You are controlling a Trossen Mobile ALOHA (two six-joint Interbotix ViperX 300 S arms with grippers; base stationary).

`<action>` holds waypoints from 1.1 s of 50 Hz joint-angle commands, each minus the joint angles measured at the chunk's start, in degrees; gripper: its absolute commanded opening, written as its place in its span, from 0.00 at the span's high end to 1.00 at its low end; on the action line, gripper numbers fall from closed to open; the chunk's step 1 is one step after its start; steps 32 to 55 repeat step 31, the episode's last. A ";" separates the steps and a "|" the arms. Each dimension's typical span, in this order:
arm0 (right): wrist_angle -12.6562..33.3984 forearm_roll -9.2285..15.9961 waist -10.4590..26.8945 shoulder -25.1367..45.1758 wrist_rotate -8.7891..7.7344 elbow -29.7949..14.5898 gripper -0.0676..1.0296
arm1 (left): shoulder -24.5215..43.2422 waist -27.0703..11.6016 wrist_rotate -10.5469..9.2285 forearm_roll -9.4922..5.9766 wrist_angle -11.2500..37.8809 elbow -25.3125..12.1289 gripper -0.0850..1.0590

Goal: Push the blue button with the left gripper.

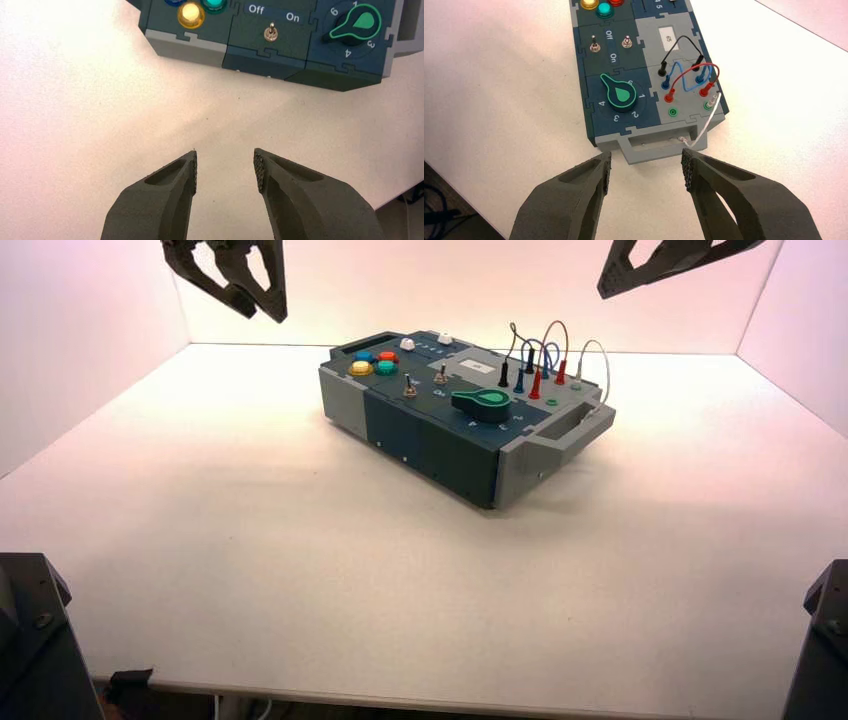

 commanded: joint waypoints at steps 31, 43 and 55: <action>-0.62 -0.09 -0.26 -0.79 0.09 -0.62 0.27 | 1.05 -0.35 -0.18 0.00 0.18 -2.11 0.40; -0.62 -0.09 -0.26 -0.79 0.09 -0.62 0.27 | 1.05 -0.35 -0.18 0.00 0.18 -2.11 0.40; -0.62 -0.09 -0.26 -0.79 0.09 -0.62 0.27 | 1.05 -0.35 -0.18 0.00 0.18 -2.11 0.40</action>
